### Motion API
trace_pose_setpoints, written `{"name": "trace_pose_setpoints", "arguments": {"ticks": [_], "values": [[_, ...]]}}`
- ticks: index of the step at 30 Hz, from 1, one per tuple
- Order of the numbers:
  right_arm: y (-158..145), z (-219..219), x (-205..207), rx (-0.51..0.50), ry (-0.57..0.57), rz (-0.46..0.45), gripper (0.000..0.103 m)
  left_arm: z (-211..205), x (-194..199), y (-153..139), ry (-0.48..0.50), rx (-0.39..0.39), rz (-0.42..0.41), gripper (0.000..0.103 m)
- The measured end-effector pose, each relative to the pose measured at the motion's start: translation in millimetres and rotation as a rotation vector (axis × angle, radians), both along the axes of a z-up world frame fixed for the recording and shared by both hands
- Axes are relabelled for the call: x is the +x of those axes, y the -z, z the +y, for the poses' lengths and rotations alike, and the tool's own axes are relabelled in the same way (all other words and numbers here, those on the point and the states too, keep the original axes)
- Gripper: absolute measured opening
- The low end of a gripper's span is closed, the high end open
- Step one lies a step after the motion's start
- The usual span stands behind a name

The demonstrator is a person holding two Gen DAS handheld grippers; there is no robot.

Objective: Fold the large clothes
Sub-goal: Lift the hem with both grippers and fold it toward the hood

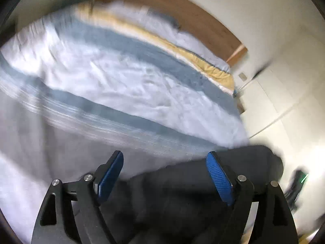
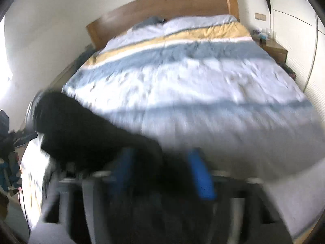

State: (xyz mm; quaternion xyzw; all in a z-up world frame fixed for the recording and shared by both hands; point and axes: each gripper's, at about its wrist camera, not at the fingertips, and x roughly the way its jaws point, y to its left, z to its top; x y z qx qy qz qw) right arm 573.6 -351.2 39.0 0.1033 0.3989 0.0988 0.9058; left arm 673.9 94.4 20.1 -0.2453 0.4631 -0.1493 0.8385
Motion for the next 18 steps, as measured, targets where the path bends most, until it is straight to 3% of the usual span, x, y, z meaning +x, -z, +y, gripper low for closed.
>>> {"name": "trace_pose_setpoints", "arguments": {"ticks": [1, 4, 6, 10, 14, 17, 18], "values": [[2.7, 3.3, 22.8, 0.047, -0.011, 0.016, 0.070, -9.2, 18.5, 6.5, 0.010, 0.006, 0.028, 0.062], [16.6, 30.6, 67.4, 0.172, -0.075, 0.022, 0.070, -56.4, 31.9, 18.5, 0.197, 0.048, 0.013, 0.061], [28.1, 51.3, 71.4, 0.151, -0.154, 0.054, 0.070, -81.5, 20.8, 34.8, 0.323, 0.067, 0.040, 0.061], [46.5, 71.3, 53.7, 0.129, -0.271, 0.110, 0.070, -95.7, -21.6, 62.4, 0.457, 0.072, 0.082, 0.060], [69.7, 85.5, 10.0, 0.052, -0.409, 0.188, 0.070, -96.4, -71.1, 80.0, 0.556, 0.131, 0.110, 0.060], [90.6, 86.6, -22.8, -0.035, -0.477, 0.243, 0.070, -96.2, -112.9, 99.7, 0.625, 0.219, 0.148, 0.060], [95.3, 86.7, -28.8, -0.057, -0.485, 0.252, 0.071, -96.2, -128.1, 112.9, 0.647, 0.284, 0.166, 0.060]]}}
